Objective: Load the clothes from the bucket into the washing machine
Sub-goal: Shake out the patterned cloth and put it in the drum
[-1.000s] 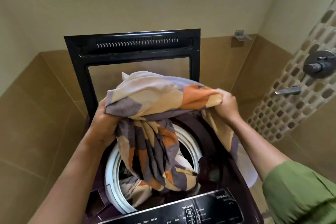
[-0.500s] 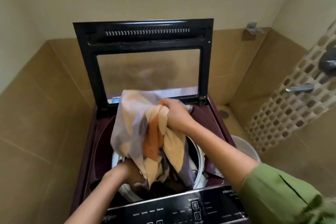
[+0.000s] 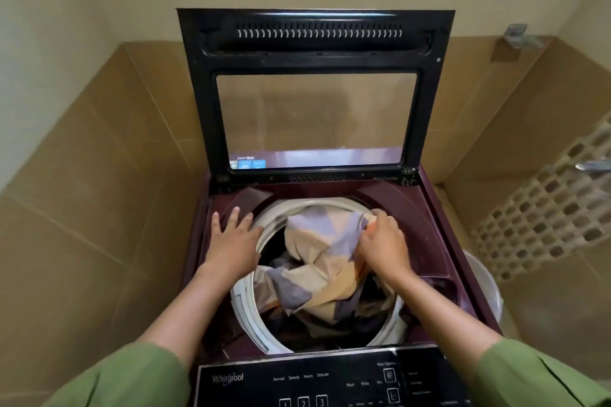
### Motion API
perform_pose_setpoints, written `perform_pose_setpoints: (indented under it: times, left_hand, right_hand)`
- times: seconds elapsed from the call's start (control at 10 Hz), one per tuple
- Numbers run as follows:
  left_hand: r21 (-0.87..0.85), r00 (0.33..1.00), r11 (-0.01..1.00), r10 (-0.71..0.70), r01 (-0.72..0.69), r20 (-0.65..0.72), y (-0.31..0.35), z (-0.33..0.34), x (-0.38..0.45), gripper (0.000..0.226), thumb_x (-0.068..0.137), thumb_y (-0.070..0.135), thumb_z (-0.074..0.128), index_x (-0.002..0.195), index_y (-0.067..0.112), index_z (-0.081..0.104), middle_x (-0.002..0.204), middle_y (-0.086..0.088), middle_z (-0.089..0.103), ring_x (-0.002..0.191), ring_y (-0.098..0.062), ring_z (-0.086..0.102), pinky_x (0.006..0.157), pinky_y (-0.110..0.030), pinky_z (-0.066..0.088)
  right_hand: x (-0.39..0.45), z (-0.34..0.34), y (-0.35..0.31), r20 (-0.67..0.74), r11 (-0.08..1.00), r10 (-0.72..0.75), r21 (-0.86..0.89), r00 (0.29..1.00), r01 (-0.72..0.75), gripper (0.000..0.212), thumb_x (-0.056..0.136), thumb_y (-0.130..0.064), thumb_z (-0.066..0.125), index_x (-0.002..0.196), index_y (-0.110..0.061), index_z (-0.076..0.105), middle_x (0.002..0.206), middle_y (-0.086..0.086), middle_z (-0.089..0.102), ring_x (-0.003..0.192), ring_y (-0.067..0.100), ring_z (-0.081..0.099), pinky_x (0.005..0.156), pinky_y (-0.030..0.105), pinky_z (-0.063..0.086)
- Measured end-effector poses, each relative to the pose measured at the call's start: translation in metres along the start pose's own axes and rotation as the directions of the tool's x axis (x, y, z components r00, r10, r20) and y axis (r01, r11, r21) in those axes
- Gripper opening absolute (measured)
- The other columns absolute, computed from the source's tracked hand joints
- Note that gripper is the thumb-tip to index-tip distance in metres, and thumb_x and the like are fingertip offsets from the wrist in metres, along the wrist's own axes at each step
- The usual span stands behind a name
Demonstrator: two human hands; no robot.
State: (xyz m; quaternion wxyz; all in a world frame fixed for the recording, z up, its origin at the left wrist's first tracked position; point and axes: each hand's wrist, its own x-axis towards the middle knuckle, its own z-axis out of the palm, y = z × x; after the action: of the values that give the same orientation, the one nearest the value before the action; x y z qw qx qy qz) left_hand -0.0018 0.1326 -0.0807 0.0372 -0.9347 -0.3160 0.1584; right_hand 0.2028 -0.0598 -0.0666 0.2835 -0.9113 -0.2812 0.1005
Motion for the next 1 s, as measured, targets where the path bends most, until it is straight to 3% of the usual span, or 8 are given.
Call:
perform_pose_setpoints:
  times: [0.2, 0.3, 0.4, 0.5, 0.6, 0.7, 0.8, 1.0]
  left_hand:
    - [0.135, 0.998, 0.990, -0.031, 0.037, -0.046, -0.012, 0.015, 0.024, 0.068, 0.091, 0.041, 0.042, 0.154, 0.031, 0.016, 0.165, 0.000, 0.000, 0.150, -0.038, -0.006, 0.105, -0.077, 0.000]
    - [0.203, 0.996, 0.977, -0.044, 0.060, -0.082, -0.022, 0.024, 0.025, 0.073, 0.085, 0.044, 0.043, 0.153, 0.032, 0.019, 0.165, 0.001, 0.001, 0.148, -0.045, -0.002, 0.098, -0.083, 0.000]
    - [0.249, 0.996, 0.968, -0.019, 0.041, -0.090, -0.025, 0.031, 0.027, 0.075, 0.083, 0.044, 0.044, 0.153, 0.033, 0.021, 0.165, -0.001, -0.001, 0.147, -0.048, -0.004, 0.097, -0.083, 0.000]
    - [0.291, 0.996, 0.956, -0.007, 0.034, -0.094, -0.025, 0.034, 0.031, 0.075, 0.084, 0.044, 0.045, 0.153, 0.033, 0.018, 0.165, -0.004, -0.009, 0.145, -0.051, -0.009, 0.095, -0.084, -0.001]
    - [0.293, 0.996, 0.956, -0.004, 0.032, -0.094, -0.025, 0.035, 0.032, 0.074, 0.086, 0.044, 0.044, 0.153, 0.034, 0.016, 0.164, -0.005, -0.012, 0.144, -0.051, -0.012, 0.096, -0.084, 0.000]
    - [0.294, 0.995, 0.955, -0.011, 0.040, -0.098, -0.023, 0.039, 0.036, 0.072, 0.087, 0.044, 0.042, 0.153, 0.036, 0.016, 0.164, -0.005, -0.014, 0.144, -0.051, -0.014, 0.096, -0.084, -0.002]
    - [0.303, 0.994, 0.952, -0.017, 0.048, -0.105, -0.021, 0.045, 0.036, 0.071, 0.087, 0.045, 0.041, 0.153, 0.037, 0.016, 0.164, -0.004, -0.015, 0.144, -0.051, -0.013, 0.096, -0.085, -0.002]
    - [0.300, 0.985, 0.952, -0.001, 0.053, -0.171, -0.023, 0.046, 0.038, 0.067, 0.086, 0.043, 0.045, 0.151, 0.037, 0.028, 0.165, -0.004, -0.004, 0.146, -0.051, 0.001, 0.099, -0.083, 0.006]
  right_hand:
    - [-0.024, 0.052, -0.006, 0.461, 0.962, -0.083, -0.193, 0.884, 0.191, 0.089, 0.080, -0.069, 0.046, 0.150, -0.025, 0.012, 0.159, 0.013, 0.001, 0.146, 0.041, 0.000, 0.114, 0.056, 0.021]
    - [-0.026, 0.080, 0.000, 0.580, 0.881, -0.232, -0.215, 0.780, 0.422, 0.111, 0.071, -0.076, 0.052, 0.151, -0.034, -0.012, 0.155, 0.015, -0.030, 0.135, 0.040, -0.038, 0.114, 0.061, -0.007]
    - [-0.021, 0.097, 0.005, 0.707, 0.793, -0.331, -0.150, 0.625, 0.590, 0.118, 0.069, -0.074, 0.059, 0.148, -0.036, -0.020, 0.150, 0.013, -0.039, 0.129, 0.038, -0.046, 0.114, 0.062, -0.012]
    - [-0.010, 0.128, 0.015, 0.884, 0.622, -0.352, -0.023, 0.306, 0.783, 0.123, 0.069, -0.069, 0.065, 0.145, -0.038, -0.027, 0.152, 0.011, -0.038, 0.137, 0.035, -0.039, 0.113, 0.055, -0.014]
    - [-0.004, 0.156, 0.021, 0.905, 0.543, -0.374, 0.036, 0.204, 0.839, 0.122, 0.070, -0.065, 0.067, 0.148, -0.035, -0.022, 0.156, 0.011, -0.030, 0.143, 0.034, -0.030, 0.115, 0.052, -0.006]
    - [-0.006, 0.209, 0.032, 0.865, 0.569, -0.456, 0.102, 0.210, 0.816, 0.107, 0.078, -0.055, 0.063, 0.154, -0.022, -0.006, 0.160, 0.013, -0.018, 0.147, 0.035, -0.018, 0.118, 0.048, -0.005]
    - [0.001, 0.243, 0.034, 0.835, 0.745, -0.418, 0.089, 0.358, 0.661, 0.098, 0.084, -0.045, 0.062, 0.154, -0.017, 0.000, 0.159, 0.010, -0.018, 0.148, 0.033, -0.013, 0.119, 0.040, -0.008]
    - [0.025, 0.311, 0.037, 0.839, 0.917, -0.294, 0.112, 0.458, 0.383, 0.070, 0.088, -0.026, 0.063, 0.148, -0.011, 0.030, 0.155, 0.015, 0.028, 0.143, 0.032, 0.026, 0.117, 0.042, 0.023]
